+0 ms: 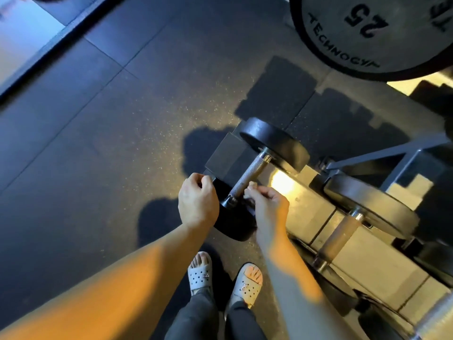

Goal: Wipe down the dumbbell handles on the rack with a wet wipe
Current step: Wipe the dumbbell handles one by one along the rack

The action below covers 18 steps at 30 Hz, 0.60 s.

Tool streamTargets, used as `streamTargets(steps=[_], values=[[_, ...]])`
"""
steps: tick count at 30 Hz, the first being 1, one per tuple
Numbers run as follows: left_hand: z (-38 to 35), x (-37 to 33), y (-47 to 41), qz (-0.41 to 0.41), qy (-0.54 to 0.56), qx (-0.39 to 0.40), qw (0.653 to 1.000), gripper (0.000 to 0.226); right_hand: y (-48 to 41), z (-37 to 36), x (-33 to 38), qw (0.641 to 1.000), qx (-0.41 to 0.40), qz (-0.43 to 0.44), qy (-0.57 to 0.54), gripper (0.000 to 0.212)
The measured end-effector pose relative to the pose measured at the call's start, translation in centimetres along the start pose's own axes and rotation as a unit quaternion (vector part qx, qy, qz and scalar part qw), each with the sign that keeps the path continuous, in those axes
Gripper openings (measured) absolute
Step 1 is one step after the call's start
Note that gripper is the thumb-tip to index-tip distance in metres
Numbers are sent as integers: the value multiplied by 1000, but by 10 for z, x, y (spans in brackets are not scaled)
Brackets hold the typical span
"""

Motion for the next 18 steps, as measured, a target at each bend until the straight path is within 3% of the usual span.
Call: streamTargets(steps=[4, 6, 8, 11, 15, 18], values=[[2, -2, 0, -3, -3, 2, 1000, 26, -29, -3, 23, 992, -91, 74, -53, 4], [3, -2, 1, -10, -7, 4, 1000, 26, -36, -6, 21, 991, -101, 67, -63, 2], [2, 0, 0, -18, -18, 12, 1000, 26, -29, -8, 4, 998, -61, 14, -25, 6], [4, -1, -4, -43, -60, 36, 997, 25, -8, -8, -19, 990, 30, -22, 137, 7], [5, -7, -11, -103, -146, 81, 981, 25, 6, -8, -19, 977, 12, 76, 200, 7], [8, -7, -16, -121, -151, 113, 975, 24, 11, -25, 9, 979, -35, 166, 117, 12]])
Point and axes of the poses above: each hand's wrist, its own y-axis away from the middle knuckle, its own z-axis out of the back of the hand, x = y × z, the point moved 1 cm from there along -y, towards the middle knuckle, and after that the axes turned 9 degrees about z, right-handed, at the moved point
